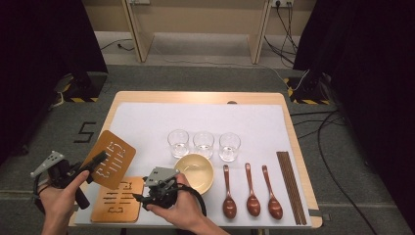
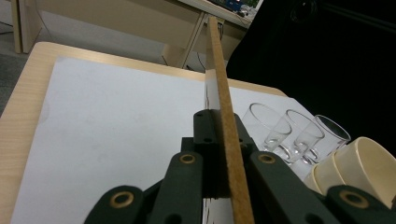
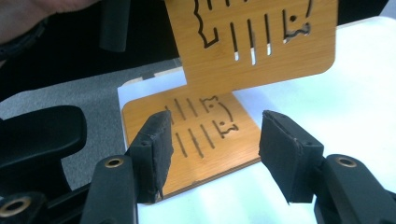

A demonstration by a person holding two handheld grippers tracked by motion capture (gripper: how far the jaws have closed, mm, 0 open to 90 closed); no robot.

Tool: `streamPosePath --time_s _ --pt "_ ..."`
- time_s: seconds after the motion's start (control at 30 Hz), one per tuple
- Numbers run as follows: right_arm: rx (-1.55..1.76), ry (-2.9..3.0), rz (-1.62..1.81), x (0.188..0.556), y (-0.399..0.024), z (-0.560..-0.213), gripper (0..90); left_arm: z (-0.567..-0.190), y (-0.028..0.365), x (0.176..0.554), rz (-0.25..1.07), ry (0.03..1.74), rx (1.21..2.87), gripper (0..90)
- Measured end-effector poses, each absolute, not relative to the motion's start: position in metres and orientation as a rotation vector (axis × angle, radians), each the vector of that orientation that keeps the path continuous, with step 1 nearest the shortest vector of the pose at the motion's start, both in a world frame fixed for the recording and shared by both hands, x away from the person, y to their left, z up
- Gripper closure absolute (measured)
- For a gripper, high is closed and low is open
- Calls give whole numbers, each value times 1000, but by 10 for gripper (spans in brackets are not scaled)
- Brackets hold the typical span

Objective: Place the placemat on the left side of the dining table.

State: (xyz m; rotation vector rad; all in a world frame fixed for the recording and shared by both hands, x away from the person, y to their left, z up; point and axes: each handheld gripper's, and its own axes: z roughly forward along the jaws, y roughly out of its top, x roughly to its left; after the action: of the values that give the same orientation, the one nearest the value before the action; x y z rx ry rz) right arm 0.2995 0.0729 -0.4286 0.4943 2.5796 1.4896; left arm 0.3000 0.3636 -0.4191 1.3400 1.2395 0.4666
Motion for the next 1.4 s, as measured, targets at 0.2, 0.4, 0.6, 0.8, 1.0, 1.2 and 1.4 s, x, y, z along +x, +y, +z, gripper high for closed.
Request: streamPosePath --time_s 0.2,0.4,0.6,0.8,1.0,1.2,1.4 --pt "515 2551 1524 302 65 -422 448 -418 362 308 470 1241 1348 858" --pt "524 2514 1560 302 56 -413 452 -416 359 315 479 1236 1354 858" --pt "538 2474 1597 305 46 -406 454 -415 357 322 485 1238 1351 858" --pt "555 2423 1631 308 33 -398 454 -415 356 329 488 1244 1352 858" --pt "586 2371 1649 313 16 -393 453 -412 355 337 501 1243 1356 858" --pt "614 2319 1658 317 0 -388 453 -410 351 345 510 1237 1362 858" --pt "634 2265 1668 319 -17 -387 454 -409 349 351 513 1239 1364 858"
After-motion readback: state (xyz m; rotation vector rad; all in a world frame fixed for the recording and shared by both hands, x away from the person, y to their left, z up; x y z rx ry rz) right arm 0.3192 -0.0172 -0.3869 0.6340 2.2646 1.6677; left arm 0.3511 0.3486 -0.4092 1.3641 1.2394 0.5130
